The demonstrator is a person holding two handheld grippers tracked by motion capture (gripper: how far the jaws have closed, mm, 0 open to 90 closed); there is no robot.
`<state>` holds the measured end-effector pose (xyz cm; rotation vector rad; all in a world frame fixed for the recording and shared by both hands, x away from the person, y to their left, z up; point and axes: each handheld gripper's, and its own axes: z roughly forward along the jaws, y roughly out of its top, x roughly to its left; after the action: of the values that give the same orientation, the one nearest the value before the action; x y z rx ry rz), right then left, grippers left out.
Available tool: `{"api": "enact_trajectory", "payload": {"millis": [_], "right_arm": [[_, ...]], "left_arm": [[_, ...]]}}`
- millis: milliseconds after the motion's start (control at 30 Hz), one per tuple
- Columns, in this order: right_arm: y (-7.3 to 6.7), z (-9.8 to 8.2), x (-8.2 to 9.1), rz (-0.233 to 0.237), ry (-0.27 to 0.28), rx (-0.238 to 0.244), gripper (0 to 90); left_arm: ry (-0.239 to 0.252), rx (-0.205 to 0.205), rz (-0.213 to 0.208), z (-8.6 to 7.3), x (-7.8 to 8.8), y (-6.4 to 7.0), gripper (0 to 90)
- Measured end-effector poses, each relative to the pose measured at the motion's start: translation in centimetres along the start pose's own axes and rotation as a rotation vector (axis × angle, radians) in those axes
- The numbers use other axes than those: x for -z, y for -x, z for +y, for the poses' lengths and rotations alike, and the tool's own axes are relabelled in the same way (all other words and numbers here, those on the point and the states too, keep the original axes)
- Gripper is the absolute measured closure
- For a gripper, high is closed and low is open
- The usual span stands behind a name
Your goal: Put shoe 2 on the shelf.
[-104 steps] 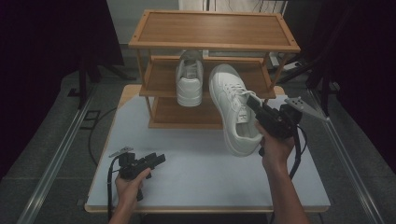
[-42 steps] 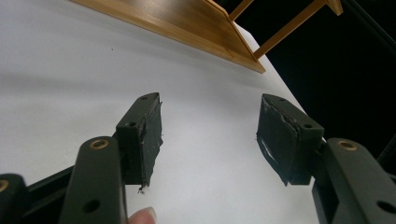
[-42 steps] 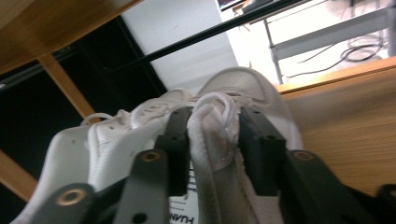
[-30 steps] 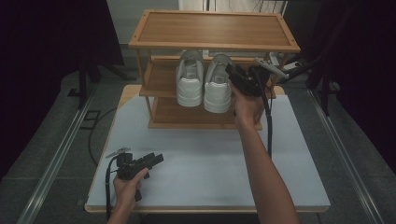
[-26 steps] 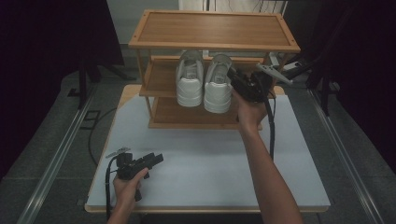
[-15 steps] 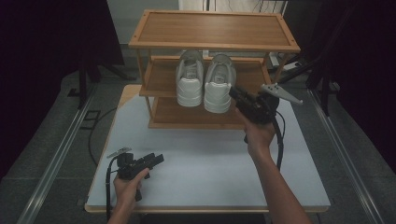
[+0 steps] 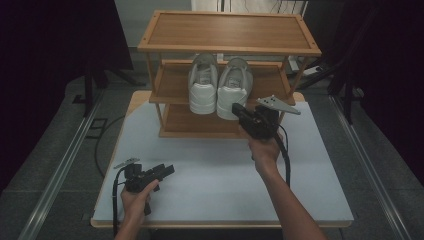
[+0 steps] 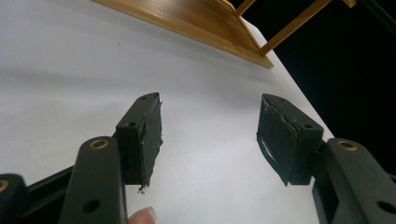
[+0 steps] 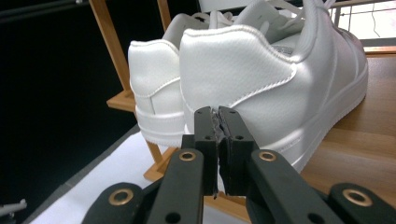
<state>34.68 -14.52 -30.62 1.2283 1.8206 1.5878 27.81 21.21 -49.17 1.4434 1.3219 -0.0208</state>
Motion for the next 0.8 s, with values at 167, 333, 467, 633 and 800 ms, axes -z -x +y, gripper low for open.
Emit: {"api": "enact_trajectory", "payload": {"millis": [167,333,467,633,800], "right_arm": [[-0.1,0.2,-0.5,-0.034,0.020,-0.017,86.3],[-0.9,-0.1,-0.4,-0.026,0.023,0.002,85.0],[-0.7,-0.5,-1.1,-0.015,0.006,0.008,87.0],[-0.6,-0.3,-1.4,-0.042,0.017,0.010,88.9],[-0.1,0.1,-2.3,-0.041,0.009,-0.011,88.8]], "left_arm": [[0.005,0.005,0.003,0.1,0.0,-0.1,40.4],[0.000,0.007,0.002,0.2,-0.3,-0.1,40.4],[-0.006,0.008,-0.005,0.2,-0.5,-0.1,40.4],[0.000,0.012,-0.009,0.4,-0.3,-0.1,40.5],[0.007,0.013,-0.008,0.4,-0.1,-0.1,40.4]]}}
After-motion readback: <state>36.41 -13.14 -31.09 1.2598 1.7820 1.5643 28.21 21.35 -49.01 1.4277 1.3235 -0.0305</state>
